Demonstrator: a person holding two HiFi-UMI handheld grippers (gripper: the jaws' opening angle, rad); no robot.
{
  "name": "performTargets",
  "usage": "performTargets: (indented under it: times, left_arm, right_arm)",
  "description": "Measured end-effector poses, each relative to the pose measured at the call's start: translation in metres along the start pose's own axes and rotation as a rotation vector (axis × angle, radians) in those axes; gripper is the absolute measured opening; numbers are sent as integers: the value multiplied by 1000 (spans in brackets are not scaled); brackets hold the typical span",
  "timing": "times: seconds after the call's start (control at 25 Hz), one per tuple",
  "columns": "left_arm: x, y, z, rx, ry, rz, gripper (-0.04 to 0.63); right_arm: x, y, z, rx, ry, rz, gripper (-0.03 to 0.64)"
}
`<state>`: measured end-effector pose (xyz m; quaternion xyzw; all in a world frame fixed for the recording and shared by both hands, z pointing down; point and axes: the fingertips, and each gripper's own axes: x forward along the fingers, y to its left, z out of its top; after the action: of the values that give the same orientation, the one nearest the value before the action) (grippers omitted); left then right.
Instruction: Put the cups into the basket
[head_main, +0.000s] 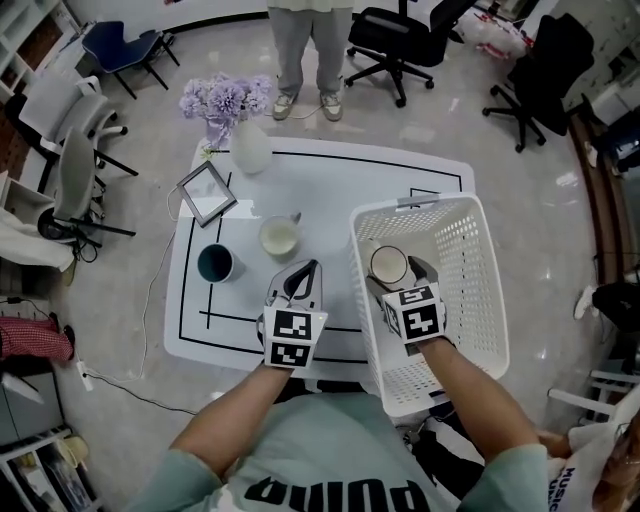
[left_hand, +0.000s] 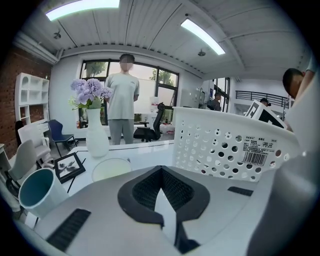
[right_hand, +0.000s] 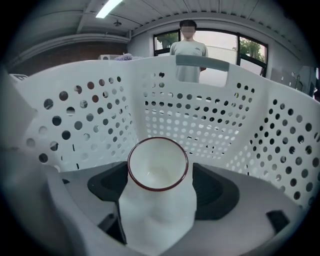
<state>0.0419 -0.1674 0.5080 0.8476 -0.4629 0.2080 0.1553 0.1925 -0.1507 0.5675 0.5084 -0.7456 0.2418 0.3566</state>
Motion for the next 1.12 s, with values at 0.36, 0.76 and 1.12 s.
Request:
performTargets:
  times: [0.36,0.76,1.12]
  left_arm:
    - [-14,-2,16,25,-24,-7,6]
    - [-43,-6,44,42,-78,-21,6]
    - [-95,-25,72,16,-142,-43,6]
  right_arm:
    - [-40,-4,12,51,-69,-34,385]
    - [-114,10,60,143,-332,-73,382]
    - [-184,46,72,121,-443,-156,63]
